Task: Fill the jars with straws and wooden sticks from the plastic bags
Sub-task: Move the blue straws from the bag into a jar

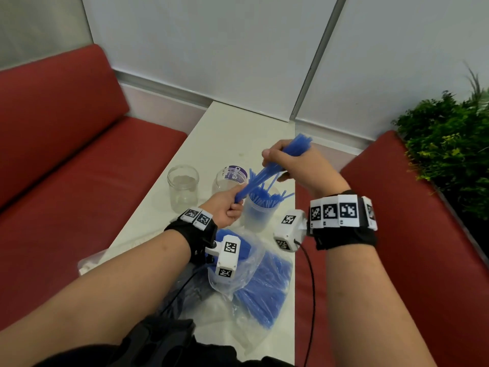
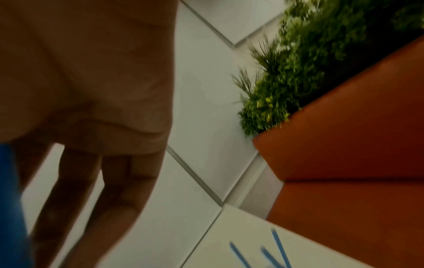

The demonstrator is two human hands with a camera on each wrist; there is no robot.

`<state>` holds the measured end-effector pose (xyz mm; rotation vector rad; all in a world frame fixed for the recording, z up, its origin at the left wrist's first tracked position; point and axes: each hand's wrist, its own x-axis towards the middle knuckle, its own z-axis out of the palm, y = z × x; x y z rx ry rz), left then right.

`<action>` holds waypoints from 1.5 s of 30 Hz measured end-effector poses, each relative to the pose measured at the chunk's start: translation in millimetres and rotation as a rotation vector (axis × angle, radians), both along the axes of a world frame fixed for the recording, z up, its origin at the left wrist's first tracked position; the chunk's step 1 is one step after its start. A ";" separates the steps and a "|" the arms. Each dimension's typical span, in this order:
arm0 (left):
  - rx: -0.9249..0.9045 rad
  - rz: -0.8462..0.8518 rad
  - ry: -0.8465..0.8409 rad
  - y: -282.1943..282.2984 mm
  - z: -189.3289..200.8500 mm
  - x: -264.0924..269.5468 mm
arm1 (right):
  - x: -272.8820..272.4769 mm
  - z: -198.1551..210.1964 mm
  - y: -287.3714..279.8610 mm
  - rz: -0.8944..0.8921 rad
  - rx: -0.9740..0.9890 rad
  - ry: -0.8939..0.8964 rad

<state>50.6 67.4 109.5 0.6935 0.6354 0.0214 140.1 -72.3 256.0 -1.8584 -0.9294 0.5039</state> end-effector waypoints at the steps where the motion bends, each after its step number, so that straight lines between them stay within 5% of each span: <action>1: 0.018 -0.002 0.003 1.4 -1.2 0.1 | 3.5 3.0 -1.8 0.033 -0.060 0.003; 5: 0.175 0.029 0.046 2.7 -11.0 5.0 | 16.0 9.8 -1.4 -0.048 0.016 0.039; 10: 0.934 -0.245 0.075 4.4 -33.8 1.8 | 37.3 -1.7 9.3 -0.444 0.179 -0.150; 15: 1.350 -0.480 -0.049 2.6 -44.0 2.5 | 49.7 -58.8 31.8 -0.557 -0.045 -0.076; 20: 1.658 -0.932 -0.068 -0.2 -52.7 3.5 | 47.2 -110.9 34.6 -0.508 -0.227 -0.004; 24: 1.830 -1.195 -0.003 -6.2 -65.4 2.2 | 41.7 -123.2 31.5 -0.500 -0.089 -0.080; 27: 1.950 -1.320 0.061 -11.7 -73.8 -1.8 | 36.2 -124.1 33.7 -0.496 0.120 -0.305; 30: 2.038 -1.368 0.160 -14.0 -81.2 -7.0 | 33.3 -137.2 42.0 -0.404 -0.131 -0.576; 32: 2.089 -1.360 0.184 -13.4 -86.1 -9.2 | 31.1 -149.5 45.9 -0.253 -0.482 -0.530; 34: 2.115 -1.349 0.187 -12.1 -88.6 -10.9 | 29.9 -159.2 46.4 -0.133 -0.618 -0.417; 39: 2.195 -1.376 0.195 -14.3 -84.5 -10.3 | 27.2 -165.2 36.6 -0.490 -0.475 -0.561; 42: 2.208 -1.389 0.229 -16.1 -80.5 -9.2 | 23.3 -175.3 32.5 -0.416 -0.659 -0.435; 45: 2.191 -1.349 0.240 -15.5 -76.4 -8.3 | 22.6 -176.7 29.5 -0.329 -0.515 -0.379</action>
